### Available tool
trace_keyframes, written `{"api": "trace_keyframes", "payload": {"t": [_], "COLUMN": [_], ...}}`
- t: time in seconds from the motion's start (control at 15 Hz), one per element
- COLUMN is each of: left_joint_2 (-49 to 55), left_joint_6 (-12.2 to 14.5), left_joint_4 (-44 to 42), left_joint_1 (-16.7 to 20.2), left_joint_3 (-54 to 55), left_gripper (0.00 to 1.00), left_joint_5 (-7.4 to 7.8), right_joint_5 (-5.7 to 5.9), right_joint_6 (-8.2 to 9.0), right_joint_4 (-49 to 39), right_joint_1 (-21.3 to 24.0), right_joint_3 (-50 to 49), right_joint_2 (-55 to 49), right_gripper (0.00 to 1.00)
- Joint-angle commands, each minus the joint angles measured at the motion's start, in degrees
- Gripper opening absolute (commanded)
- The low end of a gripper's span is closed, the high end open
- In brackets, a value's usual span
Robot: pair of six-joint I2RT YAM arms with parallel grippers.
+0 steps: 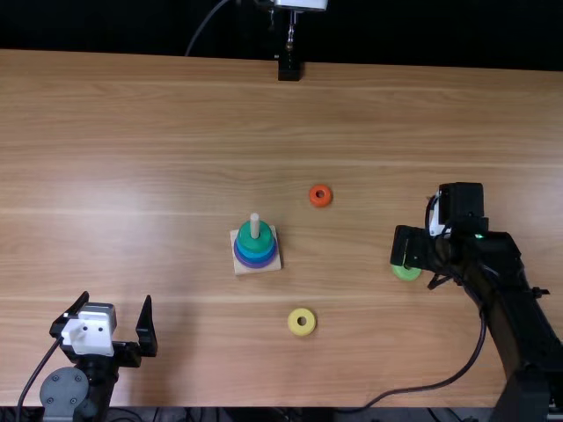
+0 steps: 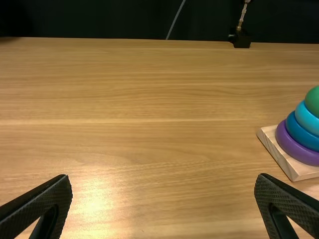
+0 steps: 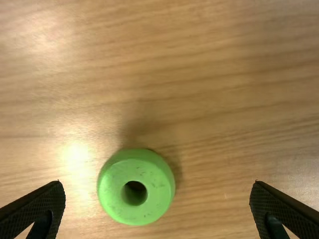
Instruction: Build the Hanoi tower: stack the rings onto the peg from bottom to top in this color order: purple, dark blue, light blue, dark green, light green, yellow, orange.
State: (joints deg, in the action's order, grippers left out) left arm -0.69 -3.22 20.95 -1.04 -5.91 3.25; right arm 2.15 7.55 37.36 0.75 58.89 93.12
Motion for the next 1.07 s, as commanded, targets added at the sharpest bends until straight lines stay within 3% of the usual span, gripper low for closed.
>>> {"api": "trace_keyframes", "payload": {"t": [0.0, 0.4, 1.0], "left_joint_2": [0.7, 0.7, 0.7], "left_joint_6": [0.3, 0.3, 0.3], "left_joint_4": [4.5, 4.5, 4.5], "left_joint_1": [0.5, 0.5, 0.5], "left_joint_3": [5.9, 5.9, 5.9], "left_gripper": [1.00, 1.00, 1.00], "left_joint_5": [0.34, 0.34, 0.34], "right_joint_5": [1.64, 1.22, 1.64], "right_joint_6": [0.15, -0.17, -0.06], "right_joint_4": [0.2, 0.0, -0.8], "right_joint_1": [-0.8, -4.3, -4.3], "right_joint_3": [-0.4, -1.1, -0.5], "right_joint_2": [1.3, 2.2, 7.2], "right_gripper": [1.00, 1.00, 1.00]}}
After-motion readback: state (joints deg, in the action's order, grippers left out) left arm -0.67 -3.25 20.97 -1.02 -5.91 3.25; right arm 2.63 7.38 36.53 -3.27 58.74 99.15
